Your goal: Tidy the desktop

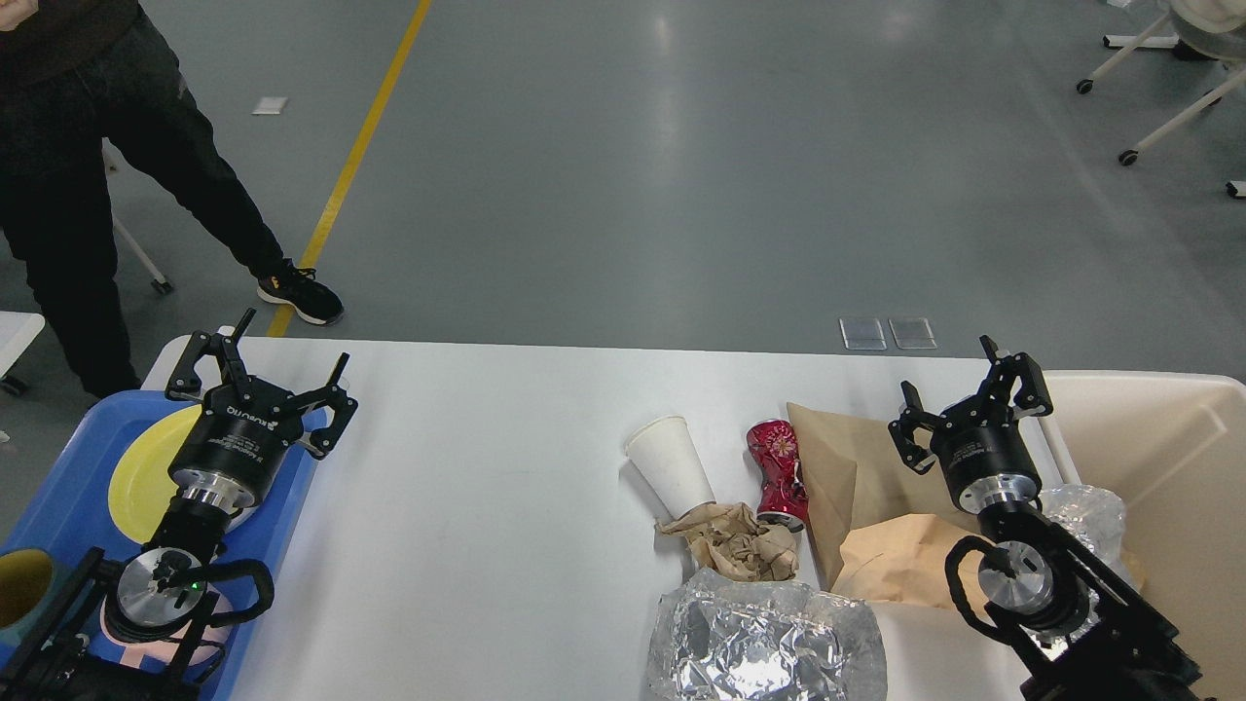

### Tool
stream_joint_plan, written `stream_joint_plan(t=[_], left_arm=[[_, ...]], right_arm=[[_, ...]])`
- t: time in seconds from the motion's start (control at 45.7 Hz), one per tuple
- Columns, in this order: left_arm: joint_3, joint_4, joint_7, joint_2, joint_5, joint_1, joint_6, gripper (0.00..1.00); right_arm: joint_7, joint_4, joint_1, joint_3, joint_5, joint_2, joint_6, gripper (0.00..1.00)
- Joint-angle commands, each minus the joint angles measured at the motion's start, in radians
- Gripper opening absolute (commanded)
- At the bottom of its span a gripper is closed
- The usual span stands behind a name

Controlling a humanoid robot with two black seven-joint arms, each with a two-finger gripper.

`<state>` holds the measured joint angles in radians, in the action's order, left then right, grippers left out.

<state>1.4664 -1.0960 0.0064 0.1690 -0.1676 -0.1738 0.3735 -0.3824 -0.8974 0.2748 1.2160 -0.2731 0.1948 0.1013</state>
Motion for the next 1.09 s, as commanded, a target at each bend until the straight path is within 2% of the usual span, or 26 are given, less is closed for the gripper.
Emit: stream_joint_plan(t=[0.0, 0.328, 0.525, 0.853, 1.072], left_arm=[[0.002, 0.011, 0.003, 0.000, 0.000, -0.009, -0.005, 0.97], [0.055, 0.013, -0.006, -0.005, 0.017, -0.003, 0.012, 0.97], [0.071, 0.013, -0.002, -0.019, 0.057, 0.016, 0.073, 0.97], [0.160, 0.011, 0.004, 0.007, 0.063, 0.007, 0.071, 0.96], [0.160, 0.022, 0.003, 0.035, 0.095, -0.006, 0.027, 0.97]], right_arm=[[0.000, 0.000, 0.000, 0.000, 0.000, 0.000, 0.000, 1.00], [0.000, 0.002, 0.000, 0.000, 0.000, 0.000, 0.000, 1.00], [0.000, 0.000, 0.000, -0.001, 0.000, 0.000, 0.000, 1.00], [0.000, 0.000, 0.000, -0.001, 0.000, 0.000, 0.000, 1.00], [-0.001, 0.000, 0.000, 0.000, 0.000, 0.000, 0.000, 1.00]])
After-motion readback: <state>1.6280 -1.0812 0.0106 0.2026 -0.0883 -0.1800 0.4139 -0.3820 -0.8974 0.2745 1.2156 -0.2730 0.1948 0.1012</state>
